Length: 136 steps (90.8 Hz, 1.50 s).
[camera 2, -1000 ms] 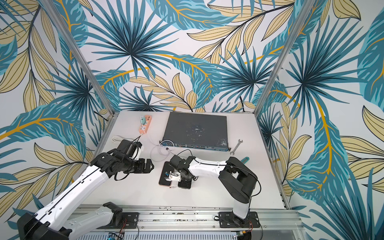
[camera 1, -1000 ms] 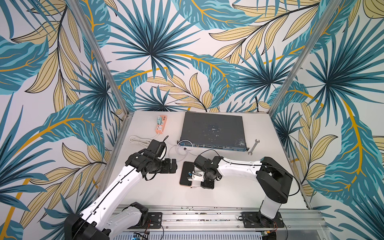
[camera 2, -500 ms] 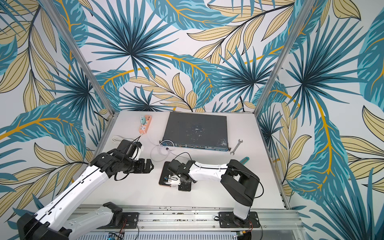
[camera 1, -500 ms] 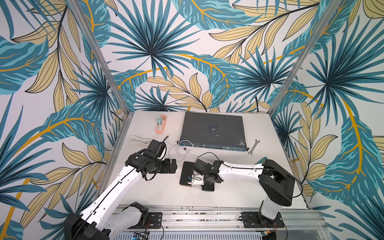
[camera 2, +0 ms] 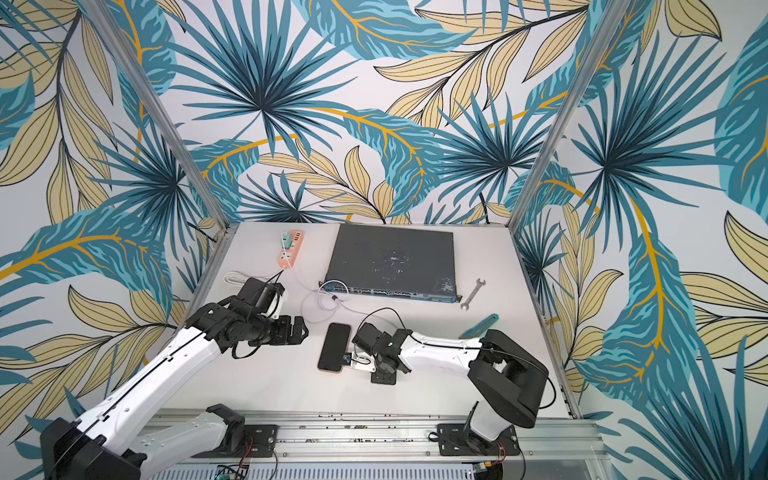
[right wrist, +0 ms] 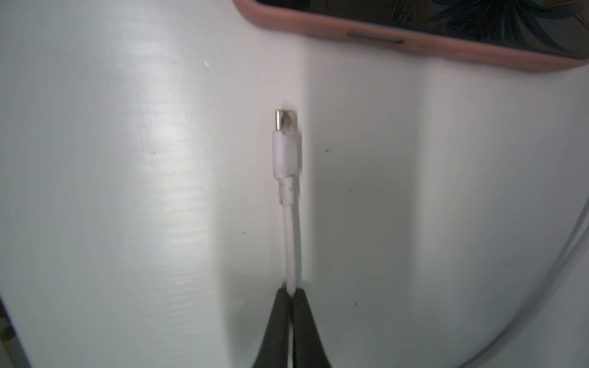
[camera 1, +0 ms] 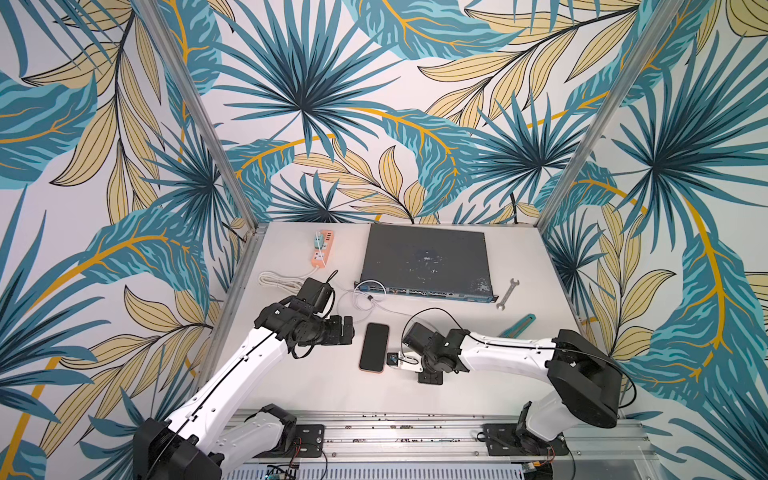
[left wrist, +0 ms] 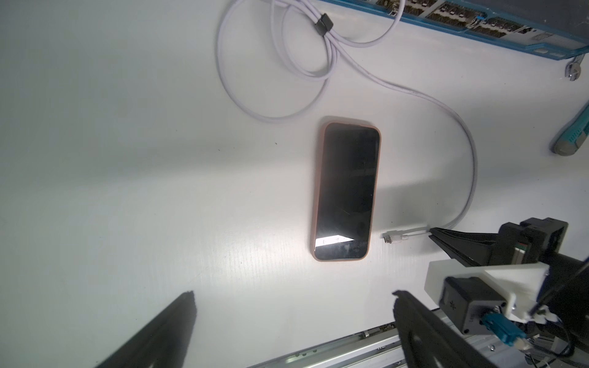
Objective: Plug the charging cable into the phone
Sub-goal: Pick up the charging cable from the center of the board.
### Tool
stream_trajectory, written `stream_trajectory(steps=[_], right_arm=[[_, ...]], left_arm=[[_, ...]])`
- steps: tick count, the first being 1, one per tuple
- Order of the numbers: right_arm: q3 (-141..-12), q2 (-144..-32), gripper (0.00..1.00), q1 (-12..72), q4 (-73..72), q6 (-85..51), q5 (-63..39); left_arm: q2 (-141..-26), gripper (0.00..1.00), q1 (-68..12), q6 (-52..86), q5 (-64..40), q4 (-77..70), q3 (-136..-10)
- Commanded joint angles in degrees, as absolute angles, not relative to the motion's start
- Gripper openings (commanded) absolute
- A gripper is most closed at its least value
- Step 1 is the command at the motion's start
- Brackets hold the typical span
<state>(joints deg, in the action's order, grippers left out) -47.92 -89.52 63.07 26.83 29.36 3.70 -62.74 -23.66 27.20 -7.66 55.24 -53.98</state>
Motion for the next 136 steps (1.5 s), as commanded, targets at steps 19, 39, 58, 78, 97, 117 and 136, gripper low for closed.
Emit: stream_trajectory(steps=[19,39,58,78,97,117,136], right_arm=[[-49.23,-81.67,0.00,55.38,22.42,21.63,-4.54],[-54.54,-82.90,0.00,50.96,19.98,15.21,-3.48],[-58.57,-83.93,0.00,50.57,16.91,10.98,6.00],[-65.91,-87.85,0.00,50.59,21.05,9.11,10.16],[-69.93,-88.97,0.00,51.09,23.10,8.35,7.83],[-71.07,-88.50,0.00,52.73,25.64,9.04,6.17],[-70.92,-88.05,0.00,54.08,26.50,8.34,6.24]], left_arm=[[-63.94,1.00,-21.27,33.26,-14.33,45.83,-53.34],[-62.32,1.00,-18.64,44.02,-22.58,32.35,-50.37],[-62.35,1.00,-18.52,55.70,-26.84,20.88,-47.81],[-62.48,0.98,-19.62,59.42,-26.64,16.51,-48.97],[-65.90,0.95,-22.99,58.60,-25.43,16.71,-52.00],[-68.55,0.88,-23.99,59.68,-25.74,13.24,-52.90],[-71.87,0.81,-25.04,59.63,-26.65,12.15,-55.37]])
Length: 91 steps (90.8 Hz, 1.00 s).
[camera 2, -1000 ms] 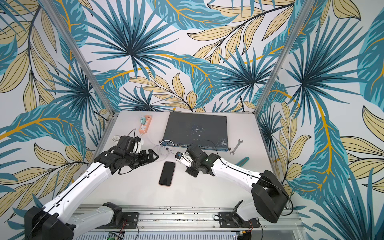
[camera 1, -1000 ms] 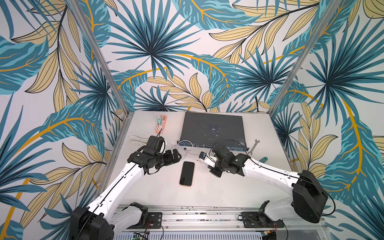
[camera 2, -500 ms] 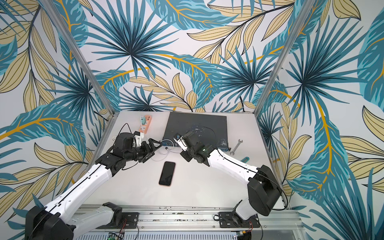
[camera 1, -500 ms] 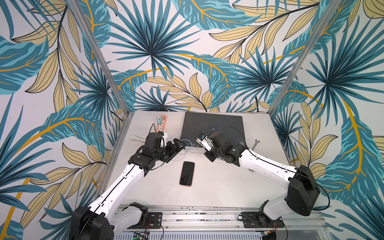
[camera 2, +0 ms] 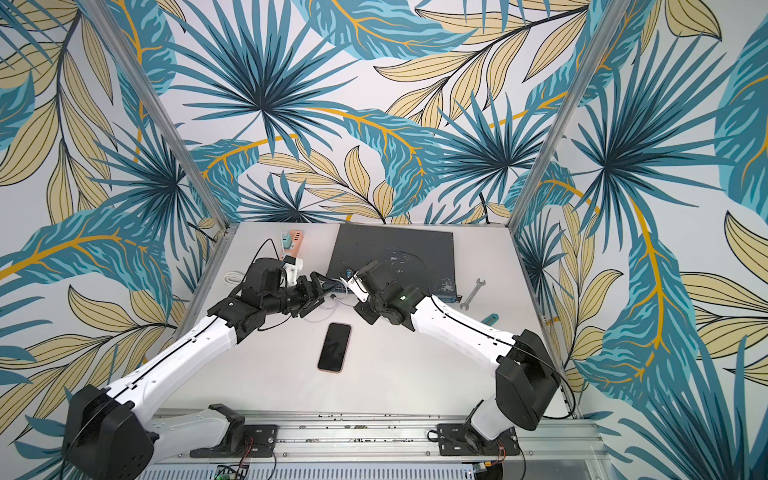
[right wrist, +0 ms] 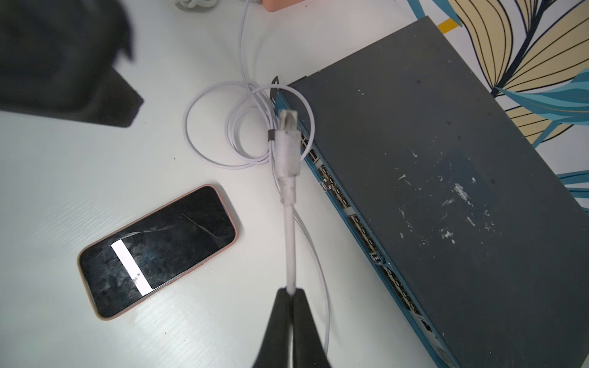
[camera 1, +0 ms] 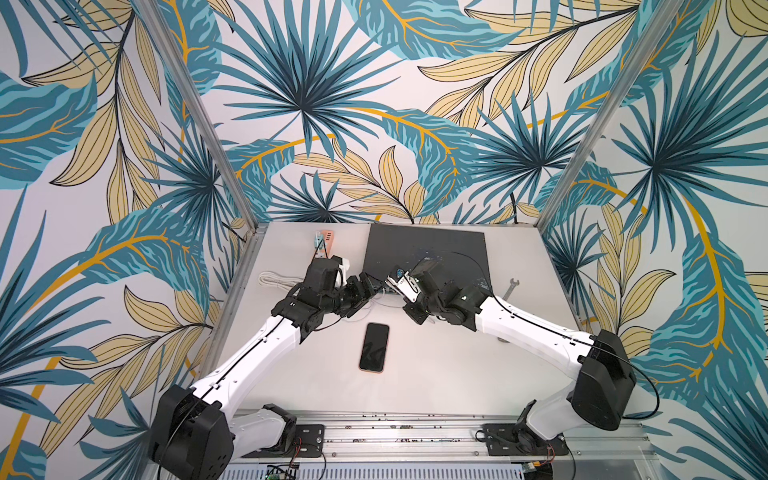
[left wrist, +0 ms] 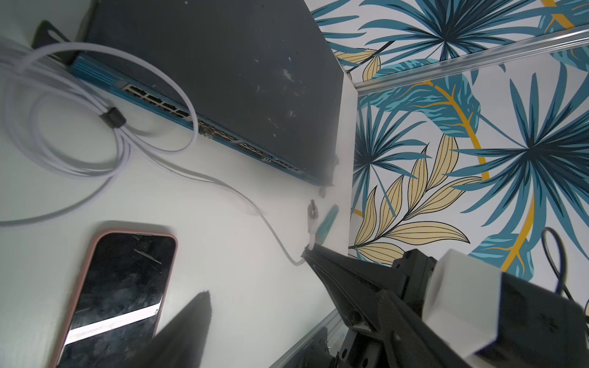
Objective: Plug the charging cable into the phone
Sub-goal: Pick up the charging cable from the center of the board.
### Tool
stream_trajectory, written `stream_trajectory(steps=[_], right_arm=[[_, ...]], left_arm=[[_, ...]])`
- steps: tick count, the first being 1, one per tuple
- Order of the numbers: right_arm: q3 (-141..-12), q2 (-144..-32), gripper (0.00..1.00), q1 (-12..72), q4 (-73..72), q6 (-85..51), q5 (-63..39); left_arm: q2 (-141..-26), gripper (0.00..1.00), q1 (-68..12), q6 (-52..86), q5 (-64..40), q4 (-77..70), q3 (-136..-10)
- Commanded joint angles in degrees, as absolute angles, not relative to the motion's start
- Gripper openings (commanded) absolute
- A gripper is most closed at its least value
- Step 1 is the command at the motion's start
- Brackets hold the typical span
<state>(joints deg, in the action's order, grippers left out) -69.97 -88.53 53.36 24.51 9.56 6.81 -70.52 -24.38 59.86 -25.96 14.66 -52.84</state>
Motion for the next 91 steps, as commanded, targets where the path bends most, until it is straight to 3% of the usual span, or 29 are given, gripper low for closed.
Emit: stream_trajectory(steps=[1,91], right_arm=[[-70.97,-88.01,0.00,54.15,26.52,8.30,6.24],[-72.68,-87.53,0.00,56.60,28.48,6.92,6.29]], left_arm=[[-72.06,0.80,-25.04,59.66,-26.73,12.14,-55.46],[-79.62,0.42,-25.42,60.25,-27.98,12.57,-59.50]])
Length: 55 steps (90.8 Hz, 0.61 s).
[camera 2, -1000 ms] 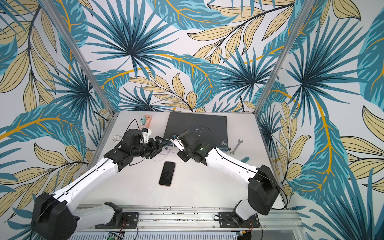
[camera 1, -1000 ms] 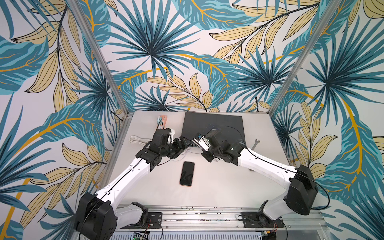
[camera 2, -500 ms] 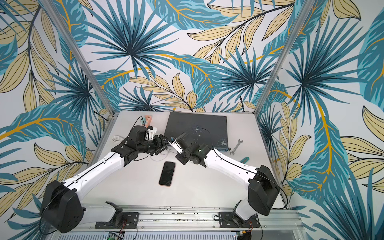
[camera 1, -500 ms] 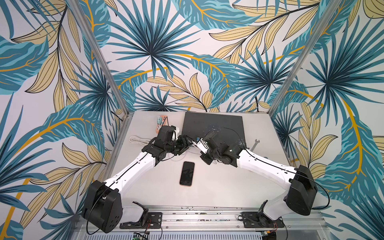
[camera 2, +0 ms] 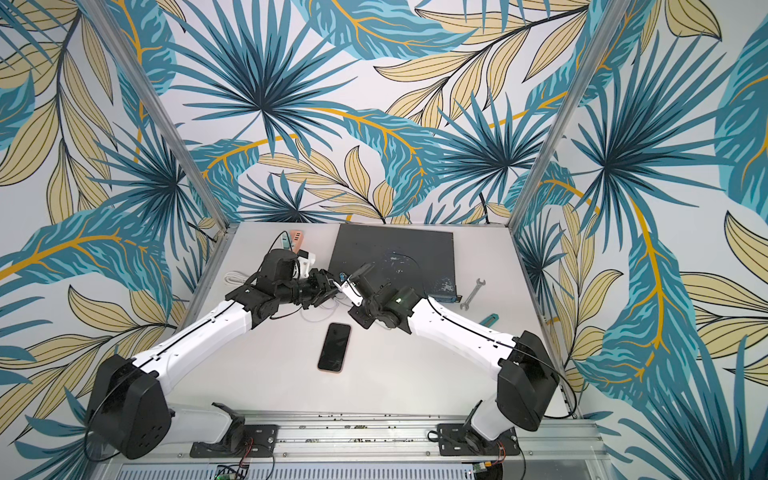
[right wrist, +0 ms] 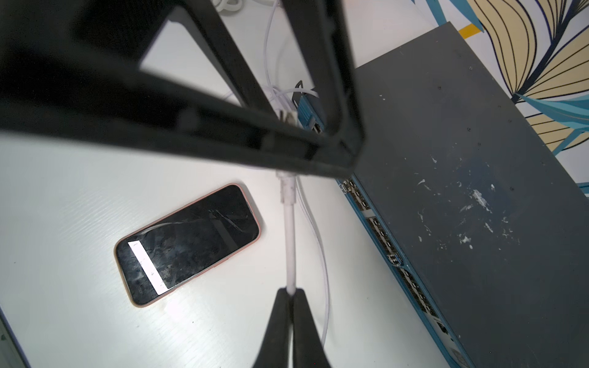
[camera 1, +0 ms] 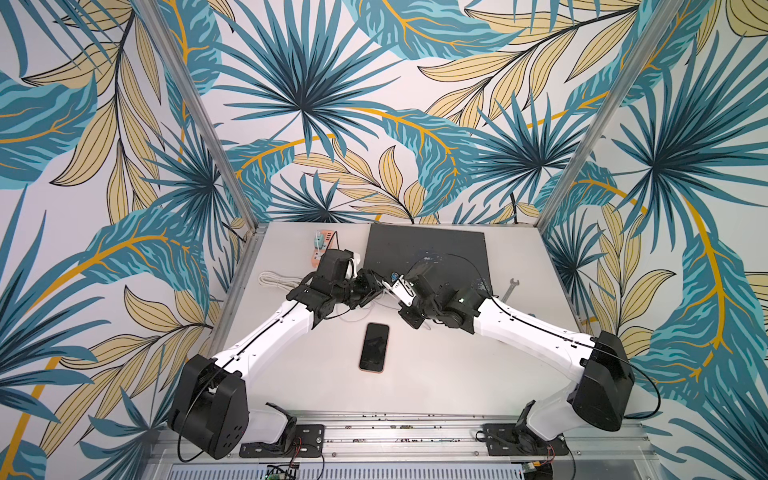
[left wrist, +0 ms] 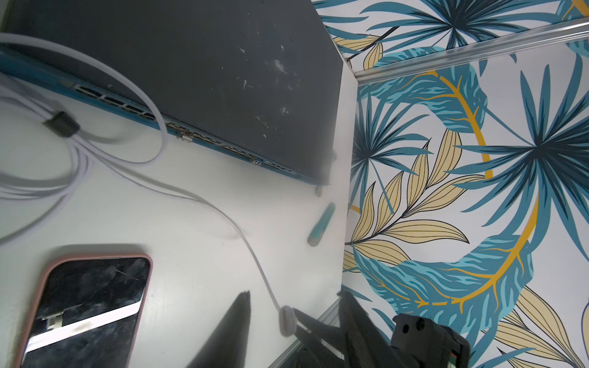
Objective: Plug the charging cable into the phone
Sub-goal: Pick up the charging cable from the center of the board.
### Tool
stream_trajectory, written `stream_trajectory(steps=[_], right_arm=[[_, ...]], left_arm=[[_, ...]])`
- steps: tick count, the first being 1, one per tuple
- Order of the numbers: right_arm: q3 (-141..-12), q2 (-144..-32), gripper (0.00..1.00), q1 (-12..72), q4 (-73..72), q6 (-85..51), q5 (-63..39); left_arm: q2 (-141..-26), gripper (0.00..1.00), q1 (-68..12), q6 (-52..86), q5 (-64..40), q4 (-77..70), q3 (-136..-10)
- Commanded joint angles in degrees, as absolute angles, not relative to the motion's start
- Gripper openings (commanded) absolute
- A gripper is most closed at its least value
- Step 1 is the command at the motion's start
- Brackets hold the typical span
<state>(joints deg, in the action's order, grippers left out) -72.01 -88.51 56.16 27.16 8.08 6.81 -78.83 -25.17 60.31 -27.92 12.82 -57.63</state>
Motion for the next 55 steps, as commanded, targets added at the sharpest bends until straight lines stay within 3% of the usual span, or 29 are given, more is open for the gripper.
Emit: stream_trajectory(steps=[1,55], right_arm=[[-72.68,-87.58,0.00,56.60,28.48,6.93,6.22],[-73.14,-88.17,0.00,56.78,29.71,6.77,5.41]], left_arm=[[-79.71,0.42,-25.41,60.27,-28.01,12.57,-59.50],[-81.25,0.22,-25.39,60.74,-28.21,12.81,-59.85]])
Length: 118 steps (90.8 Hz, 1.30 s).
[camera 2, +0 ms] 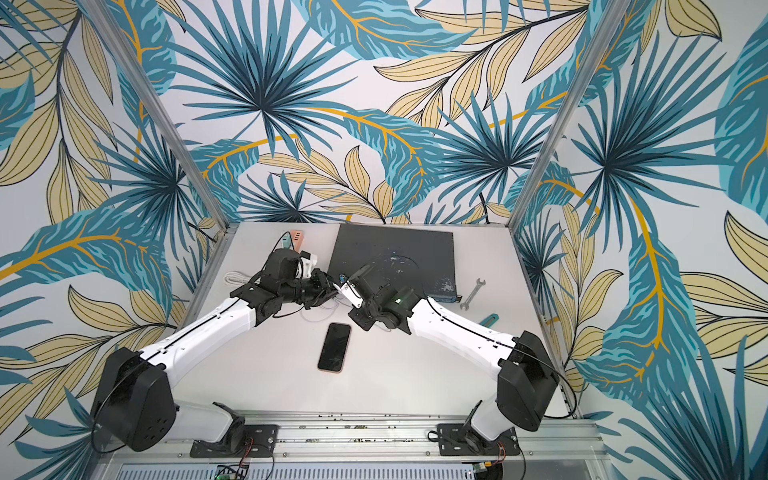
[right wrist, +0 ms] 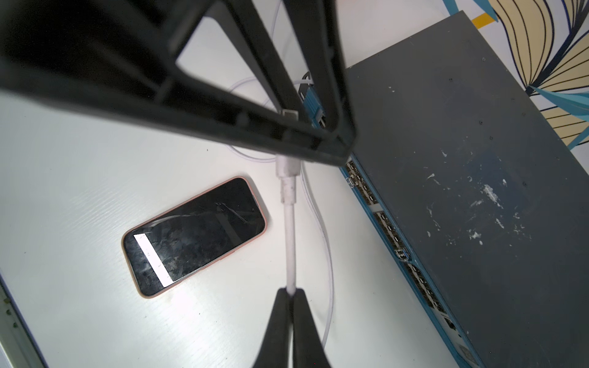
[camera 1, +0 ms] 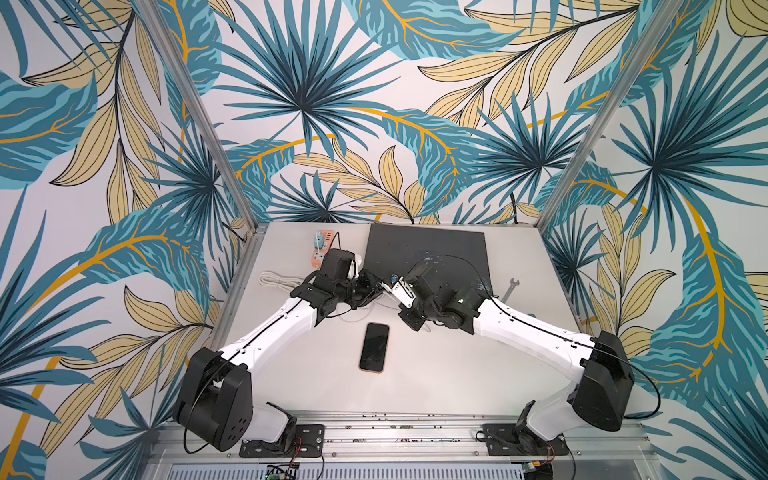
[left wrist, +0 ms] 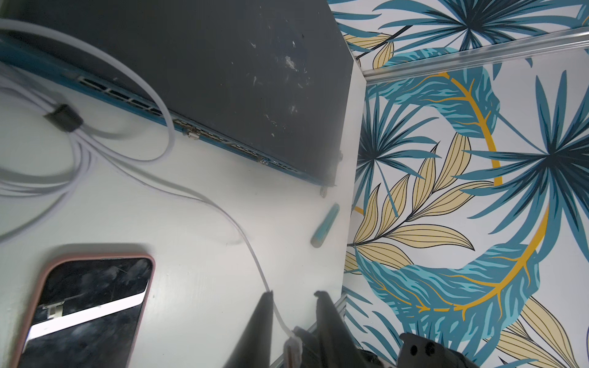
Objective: Plug the charging cable into the phone
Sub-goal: Pick up the charging cable from the center of the board.
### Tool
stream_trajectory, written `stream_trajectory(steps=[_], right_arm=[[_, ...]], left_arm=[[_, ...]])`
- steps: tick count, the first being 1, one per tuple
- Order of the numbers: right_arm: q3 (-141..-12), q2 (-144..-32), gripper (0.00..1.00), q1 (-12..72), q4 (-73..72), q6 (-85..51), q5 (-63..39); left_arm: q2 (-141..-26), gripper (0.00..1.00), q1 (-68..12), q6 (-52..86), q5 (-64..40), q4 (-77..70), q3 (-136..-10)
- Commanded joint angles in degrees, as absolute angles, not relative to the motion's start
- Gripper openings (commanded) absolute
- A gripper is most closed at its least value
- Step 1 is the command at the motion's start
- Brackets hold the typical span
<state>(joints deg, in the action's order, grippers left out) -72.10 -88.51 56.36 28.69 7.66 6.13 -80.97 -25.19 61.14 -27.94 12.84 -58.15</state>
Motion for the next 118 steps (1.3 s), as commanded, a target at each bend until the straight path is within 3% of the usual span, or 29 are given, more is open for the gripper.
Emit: stream_trajectory(steps=[1,21,30,46,55,63,82,118], right_arm=[[-73.17,-88.21,0.00,56.78,29.71,6.77,5.38],[-73.68,-88.82,0.00,56.85,29.91,6.21,4.75],[-74.19,-89.02,0.00,56.93,30.08,5.88,3.86],[-75.65,-88.03,0.37,55.74,31.50,5.86,-4.66],[-76.76,-87.14,0.49,52.30,31.70,4.79,-15.84],[-77.81,-86.77,0.55,49.95,31.82,3.38,-21.93],[-79.62,-88.02,0.56,48.94,31.29,-0.05,-26.55],[-80.78,-89.56,0.45,48.96,30.78,-5.36,-19.44]], left_arm=[[-81.23,0.22,-25.39,60.74,-28.26,12.82,-59.85],[-81.38,0.02,-25.41,60.24,-27.99,14.41,-60.02],[-81.23,0.00,-25.37,59.76,-27.86,15.00,-60.03],[-81.50,0.00,-25.39,53.61,-29.40,17.97,-61.88],[-82.14,0.00,-25.39,46.94,-30.78,22.50,-64.64],[-81.69,0.00,-25.38,44.21,-32.19,24.01,-65.75],[-79.98,0.00,-25.46,45.09,-36.94,18.94,-64.28],[-76.24,0.00,-25.44,45.75,-36.72,19.29,-62.94]])
